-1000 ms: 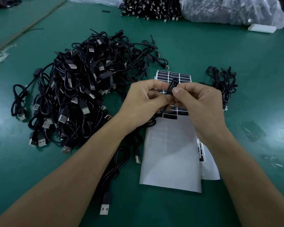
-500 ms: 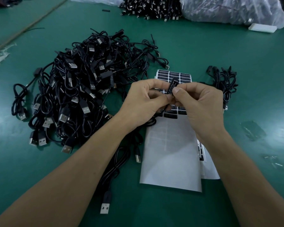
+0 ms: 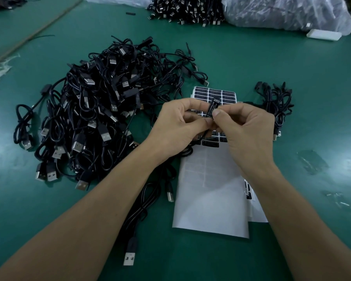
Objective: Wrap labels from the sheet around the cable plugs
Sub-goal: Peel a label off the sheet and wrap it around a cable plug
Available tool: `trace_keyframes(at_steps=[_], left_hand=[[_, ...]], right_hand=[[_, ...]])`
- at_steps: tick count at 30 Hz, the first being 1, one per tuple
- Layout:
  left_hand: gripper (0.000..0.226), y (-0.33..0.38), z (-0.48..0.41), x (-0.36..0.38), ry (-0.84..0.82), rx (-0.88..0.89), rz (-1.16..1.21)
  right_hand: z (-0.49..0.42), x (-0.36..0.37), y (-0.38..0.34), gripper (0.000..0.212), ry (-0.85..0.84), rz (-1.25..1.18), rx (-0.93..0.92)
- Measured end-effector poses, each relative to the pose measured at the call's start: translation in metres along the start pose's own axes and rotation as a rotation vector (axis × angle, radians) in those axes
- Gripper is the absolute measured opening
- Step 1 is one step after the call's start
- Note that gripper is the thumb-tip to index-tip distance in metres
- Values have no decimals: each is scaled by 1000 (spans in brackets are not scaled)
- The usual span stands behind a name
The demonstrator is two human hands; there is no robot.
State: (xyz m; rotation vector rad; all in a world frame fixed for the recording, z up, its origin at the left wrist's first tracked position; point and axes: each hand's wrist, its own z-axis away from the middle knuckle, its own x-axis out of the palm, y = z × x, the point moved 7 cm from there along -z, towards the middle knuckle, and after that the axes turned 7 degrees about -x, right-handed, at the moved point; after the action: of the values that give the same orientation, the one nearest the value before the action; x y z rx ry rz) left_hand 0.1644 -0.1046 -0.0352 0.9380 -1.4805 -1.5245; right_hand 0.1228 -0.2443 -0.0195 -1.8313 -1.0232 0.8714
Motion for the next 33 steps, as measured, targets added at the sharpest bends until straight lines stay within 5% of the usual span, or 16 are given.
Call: trace_keyframes(at_steps=[33], left_hand=[[16,-3,-3,-3,45,-4,4]], right_hand=[[1,2,6,8,52,-34,15]])
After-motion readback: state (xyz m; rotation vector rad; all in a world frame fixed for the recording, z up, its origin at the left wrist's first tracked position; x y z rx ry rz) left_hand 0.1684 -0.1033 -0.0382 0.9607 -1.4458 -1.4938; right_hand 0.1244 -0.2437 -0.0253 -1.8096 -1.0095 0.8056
